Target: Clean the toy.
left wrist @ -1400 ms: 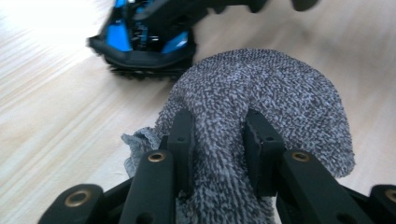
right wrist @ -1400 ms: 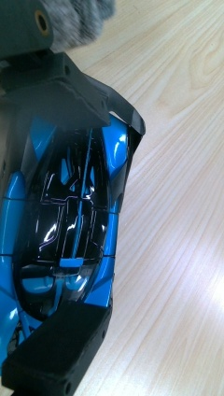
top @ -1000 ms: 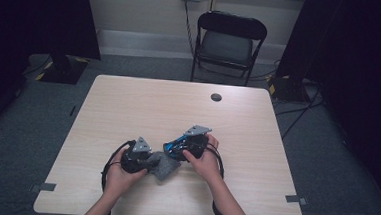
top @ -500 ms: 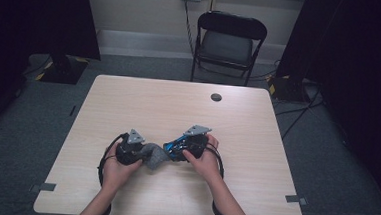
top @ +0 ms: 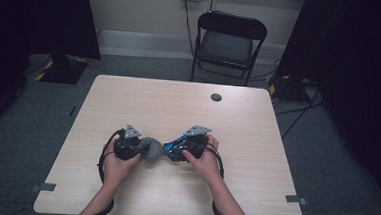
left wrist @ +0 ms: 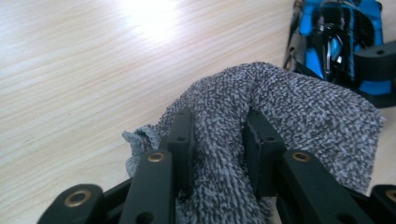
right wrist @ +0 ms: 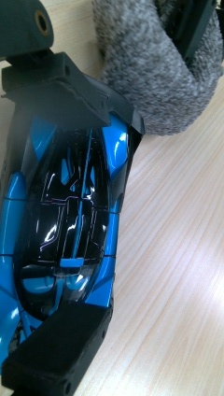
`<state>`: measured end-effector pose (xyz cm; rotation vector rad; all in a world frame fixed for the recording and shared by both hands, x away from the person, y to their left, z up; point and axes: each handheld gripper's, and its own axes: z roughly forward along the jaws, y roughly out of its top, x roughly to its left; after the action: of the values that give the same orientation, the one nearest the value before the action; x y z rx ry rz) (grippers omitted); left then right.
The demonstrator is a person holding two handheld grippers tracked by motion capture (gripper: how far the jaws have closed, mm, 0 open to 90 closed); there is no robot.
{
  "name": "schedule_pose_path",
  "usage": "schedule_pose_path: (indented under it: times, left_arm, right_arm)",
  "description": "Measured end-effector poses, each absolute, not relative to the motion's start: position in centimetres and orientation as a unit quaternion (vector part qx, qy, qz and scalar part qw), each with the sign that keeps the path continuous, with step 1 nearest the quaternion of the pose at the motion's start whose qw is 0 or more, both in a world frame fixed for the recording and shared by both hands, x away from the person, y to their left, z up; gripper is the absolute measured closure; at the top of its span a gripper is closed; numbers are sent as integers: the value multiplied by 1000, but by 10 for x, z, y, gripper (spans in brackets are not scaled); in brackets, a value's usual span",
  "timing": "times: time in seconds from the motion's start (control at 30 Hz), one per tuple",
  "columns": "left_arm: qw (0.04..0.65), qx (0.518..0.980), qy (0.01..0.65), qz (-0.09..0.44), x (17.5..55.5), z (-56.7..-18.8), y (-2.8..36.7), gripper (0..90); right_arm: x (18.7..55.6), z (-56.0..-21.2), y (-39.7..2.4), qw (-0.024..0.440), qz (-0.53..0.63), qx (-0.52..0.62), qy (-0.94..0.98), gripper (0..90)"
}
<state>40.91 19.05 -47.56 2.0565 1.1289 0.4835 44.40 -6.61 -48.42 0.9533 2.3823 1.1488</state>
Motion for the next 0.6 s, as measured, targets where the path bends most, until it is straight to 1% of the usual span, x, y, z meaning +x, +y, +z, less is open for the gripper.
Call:
schedule_pose_path:
  times: [0.07, 0.2, 0.3, 0.6]
  left_arm:
    - [373, 787, 452, 190, 409, -477, 192, 668]
    - [371, 781, 461, 199, 409, -475, 195, 668]
    - [381, 771, 467, 205, 409, -474, 197, 668]
    - [385, 767, 472, 202, 406, -470, 203, 666]
  right_arm:
    - [444, -484, -66, 164, 403, 335, 836, 77]
    - [444, -484, -66, 164, 402, 335, 836, 78]
    - [444, -484, -66, 165, 402, 336, 836, 78]
    - [444, -484, -66, 165, 402, 336, 836, 78]
